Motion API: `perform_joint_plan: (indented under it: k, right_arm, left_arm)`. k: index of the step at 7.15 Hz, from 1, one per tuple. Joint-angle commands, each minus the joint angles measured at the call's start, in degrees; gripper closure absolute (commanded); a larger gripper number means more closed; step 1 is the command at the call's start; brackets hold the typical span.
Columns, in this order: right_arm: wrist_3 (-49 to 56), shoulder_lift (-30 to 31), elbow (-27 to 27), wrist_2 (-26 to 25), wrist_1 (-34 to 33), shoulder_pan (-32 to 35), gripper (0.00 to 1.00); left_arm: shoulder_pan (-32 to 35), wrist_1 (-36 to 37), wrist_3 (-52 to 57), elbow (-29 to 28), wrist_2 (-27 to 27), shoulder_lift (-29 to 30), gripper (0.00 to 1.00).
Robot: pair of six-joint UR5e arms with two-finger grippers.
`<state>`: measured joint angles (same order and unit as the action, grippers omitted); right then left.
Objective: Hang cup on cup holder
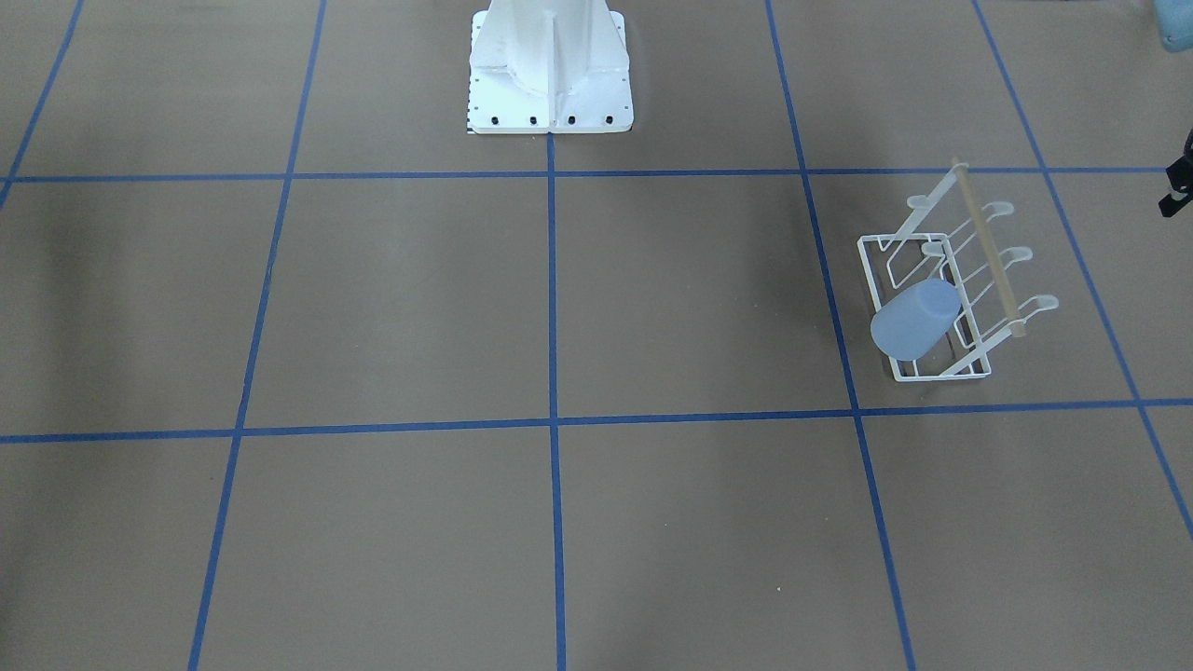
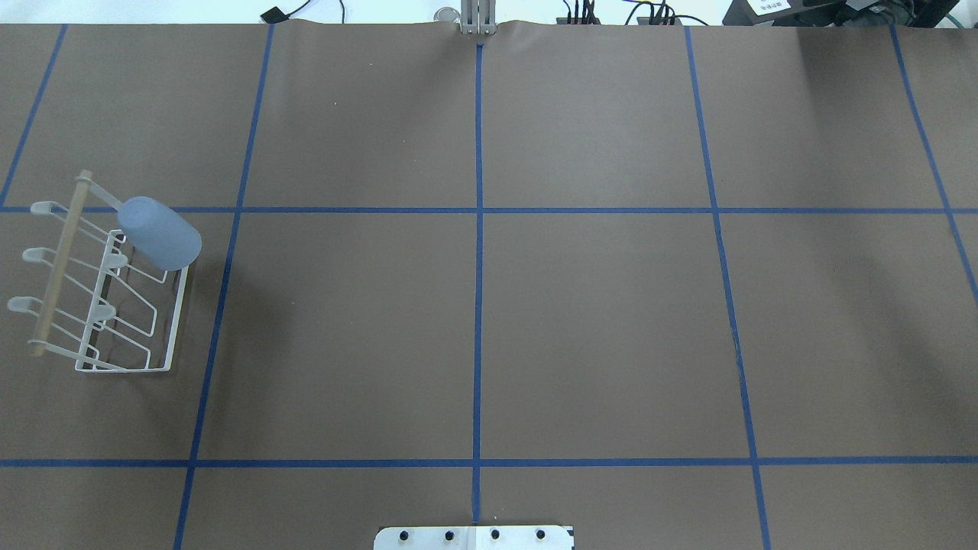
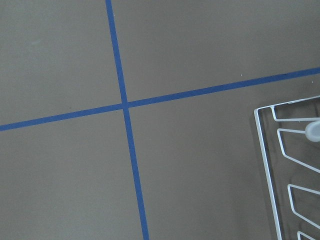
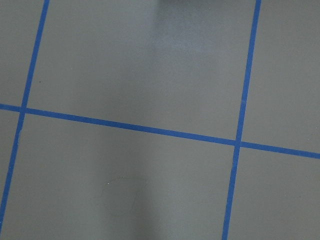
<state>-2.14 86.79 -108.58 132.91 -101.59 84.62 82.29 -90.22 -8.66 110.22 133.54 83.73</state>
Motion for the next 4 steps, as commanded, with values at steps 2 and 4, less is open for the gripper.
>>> perform_joint_plan:
  k: [2,4]
  right_arm:
    - [0.1,0.4,0.7,-1.6,0.0,-3.0,0.0]
    - [0.6,2.9,0.7,-1.5,0.1,-3.0,0.0]
  left_arm:
    - [0.2,-1.2,-7.3,3.0,3.8,-1.3,0.02]
    - [0.2,-0.9,-6.9,3.2,3.7,-1.9,0.02]
